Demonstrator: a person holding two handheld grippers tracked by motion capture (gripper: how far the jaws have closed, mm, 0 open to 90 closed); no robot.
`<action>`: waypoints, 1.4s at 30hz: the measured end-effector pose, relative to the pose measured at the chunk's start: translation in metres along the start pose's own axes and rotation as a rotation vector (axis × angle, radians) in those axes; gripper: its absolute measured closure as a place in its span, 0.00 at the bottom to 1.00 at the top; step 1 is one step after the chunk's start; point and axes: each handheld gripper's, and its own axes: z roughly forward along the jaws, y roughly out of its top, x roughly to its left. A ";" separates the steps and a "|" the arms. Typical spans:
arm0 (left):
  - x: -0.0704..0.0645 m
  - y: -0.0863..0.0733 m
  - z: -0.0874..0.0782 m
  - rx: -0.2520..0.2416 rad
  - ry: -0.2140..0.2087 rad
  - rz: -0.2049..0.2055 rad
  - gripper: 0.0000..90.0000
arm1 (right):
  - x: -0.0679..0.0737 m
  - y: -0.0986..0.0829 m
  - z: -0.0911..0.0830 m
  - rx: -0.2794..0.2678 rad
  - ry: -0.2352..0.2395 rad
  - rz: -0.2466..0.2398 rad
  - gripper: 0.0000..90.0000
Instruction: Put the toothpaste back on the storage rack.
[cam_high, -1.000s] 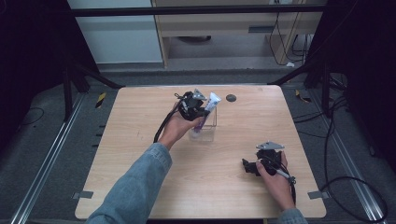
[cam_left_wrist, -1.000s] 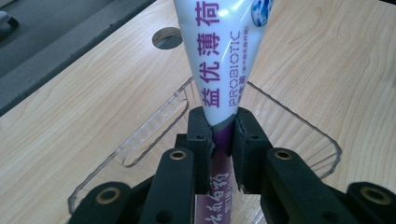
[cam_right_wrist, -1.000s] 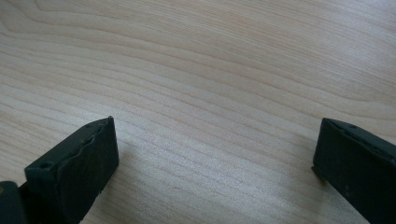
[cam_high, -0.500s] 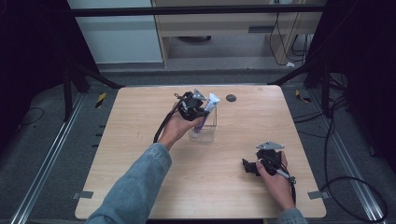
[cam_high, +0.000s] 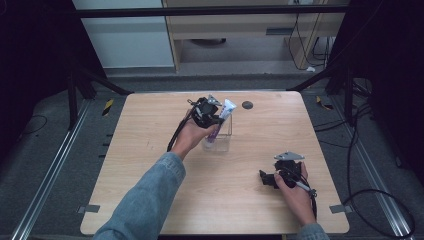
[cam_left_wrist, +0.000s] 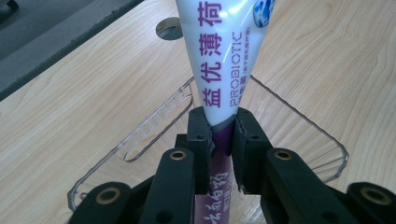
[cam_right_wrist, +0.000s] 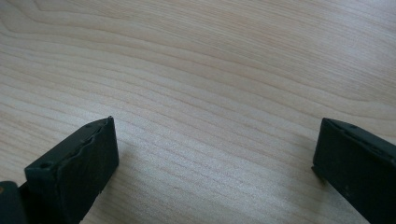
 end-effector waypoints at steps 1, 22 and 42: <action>0.000 0.000 0.000 0.005 0.002 0.000 0.87 | 0.000 0.000 0.000 0.000 0.000 0.000 0.00; -0.002 0.007 0.008 0.027 0.018 -0.015 0.86 | 0.000 0.000 0.000 0.001 0.000 0.000 0.00; -0.004 0.008 0.011 0.034 0.014 -0.024 0.86 | 0.000 0.000 0.000 0.001 -0.001 0.000 0.00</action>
